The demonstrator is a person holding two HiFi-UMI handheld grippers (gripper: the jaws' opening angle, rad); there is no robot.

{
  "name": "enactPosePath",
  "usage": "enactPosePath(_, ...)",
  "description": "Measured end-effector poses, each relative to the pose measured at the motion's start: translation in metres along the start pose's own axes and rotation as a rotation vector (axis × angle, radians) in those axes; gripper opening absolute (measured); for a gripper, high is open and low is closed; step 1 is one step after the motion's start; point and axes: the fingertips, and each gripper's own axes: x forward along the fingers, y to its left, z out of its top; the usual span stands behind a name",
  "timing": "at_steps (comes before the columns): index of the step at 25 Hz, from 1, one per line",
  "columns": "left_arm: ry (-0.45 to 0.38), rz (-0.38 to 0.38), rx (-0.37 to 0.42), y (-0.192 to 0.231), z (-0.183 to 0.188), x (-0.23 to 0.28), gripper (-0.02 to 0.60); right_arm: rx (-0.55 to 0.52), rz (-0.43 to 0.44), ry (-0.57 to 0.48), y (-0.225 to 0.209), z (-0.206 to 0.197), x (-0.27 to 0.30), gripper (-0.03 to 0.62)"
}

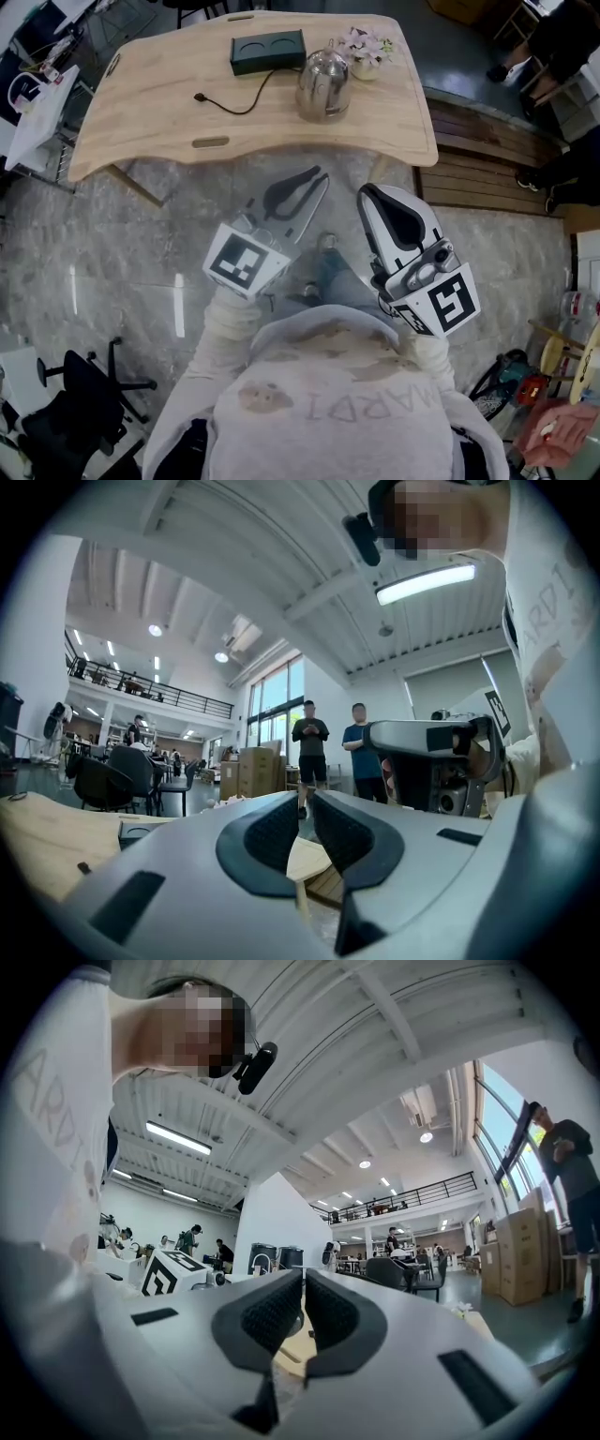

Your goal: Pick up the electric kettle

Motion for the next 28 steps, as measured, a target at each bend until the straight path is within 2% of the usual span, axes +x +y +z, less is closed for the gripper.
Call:
enactPosePath(5, 0.035, -0.001, 0.002, 0.021, -0.009, 0.024, 0.076, 0.023, -0.004, -0.026, -0.030, -0.001, 0.015, 0.020)
enactPosePath(15, 0.134, 0.016, -0.046, 0.080, -0.047, 0.076, 0.121, 0.046, 0.024, -0.048, -0.089, -0.006, 0.057, 0.020)
enactPosePath(28, 0.248, 0.019, -0.100, 0.146, -0.096, 0.136, 0.161, 0.058, 0.023, -0.013, -0.155, -0.020, 0.089, 0.020)
